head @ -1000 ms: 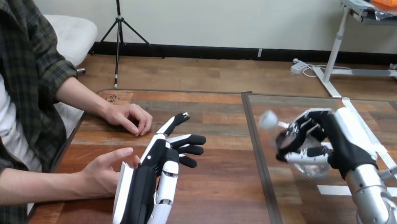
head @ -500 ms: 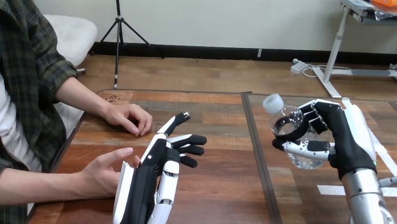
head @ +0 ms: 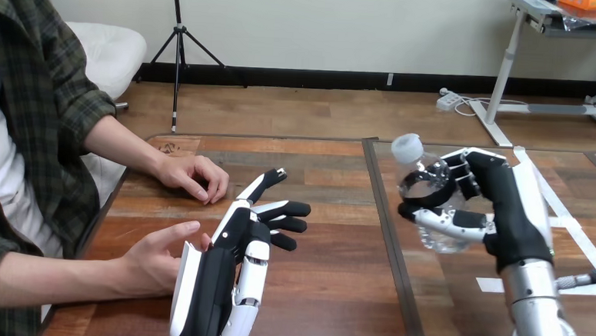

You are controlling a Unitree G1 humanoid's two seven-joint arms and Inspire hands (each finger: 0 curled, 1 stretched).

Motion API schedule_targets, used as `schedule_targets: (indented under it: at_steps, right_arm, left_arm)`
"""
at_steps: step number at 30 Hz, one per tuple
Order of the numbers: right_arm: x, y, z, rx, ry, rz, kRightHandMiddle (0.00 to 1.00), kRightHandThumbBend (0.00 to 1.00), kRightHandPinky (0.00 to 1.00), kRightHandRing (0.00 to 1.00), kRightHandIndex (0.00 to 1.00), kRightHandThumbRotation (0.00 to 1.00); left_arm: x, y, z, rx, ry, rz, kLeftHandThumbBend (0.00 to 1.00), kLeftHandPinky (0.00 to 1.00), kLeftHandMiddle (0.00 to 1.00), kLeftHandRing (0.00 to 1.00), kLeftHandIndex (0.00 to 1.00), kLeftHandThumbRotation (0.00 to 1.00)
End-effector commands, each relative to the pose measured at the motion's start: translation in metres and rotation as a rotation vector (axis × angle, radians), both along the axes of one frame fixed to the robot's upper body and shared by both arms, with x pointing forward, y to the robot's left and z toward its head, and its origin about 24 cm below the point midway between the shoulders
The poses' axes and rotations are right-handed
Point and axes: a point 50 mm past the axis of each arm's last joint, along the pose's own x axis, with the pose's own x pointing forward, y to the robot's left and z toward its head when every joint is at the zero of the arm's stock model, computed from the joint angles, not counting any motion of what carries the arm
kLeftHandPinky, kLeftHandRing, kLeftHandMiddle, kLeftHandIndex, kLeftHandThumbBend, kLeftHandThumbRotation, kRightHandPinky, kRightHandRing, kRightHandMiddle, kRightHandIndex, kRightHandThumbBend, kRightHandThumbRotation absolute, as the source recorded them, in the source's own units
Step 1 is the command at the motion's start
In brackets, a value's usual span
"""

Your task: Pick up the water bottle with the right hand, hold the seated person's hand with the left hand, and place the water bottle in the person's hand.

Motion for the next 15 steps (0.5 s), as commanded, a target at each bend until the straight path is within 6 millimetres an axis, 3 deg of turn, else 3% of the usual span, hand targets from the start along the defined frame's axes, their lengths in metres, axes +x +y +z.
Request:
schedule_targets:
  at_steps: [1, 15]
  right_arm:
    - [0.011, 0.011, 0.032, 0.104, -0.168, 0.037, 0.48, 0.69, 0.43, 0.44, 0.5, 0.0]
    - [0.008, 0.028, 0.032, 0.192, -0.19, 0.068, 0.49, 0.66, 0.43, 0.45, 0.5, 0.0]
  left_arm:
    - [0.012, -0.003, 0.013, -0.02, -0.073, -0.005, 0.04, 0.54, 0.69, 0.64, 0.85, 1.0]
    - [0.013, -0.001, 0.013, -0.02, -0.074, -0.005, 0.04, 0.54, 0.69, 0.65, 0.86, 1.0]
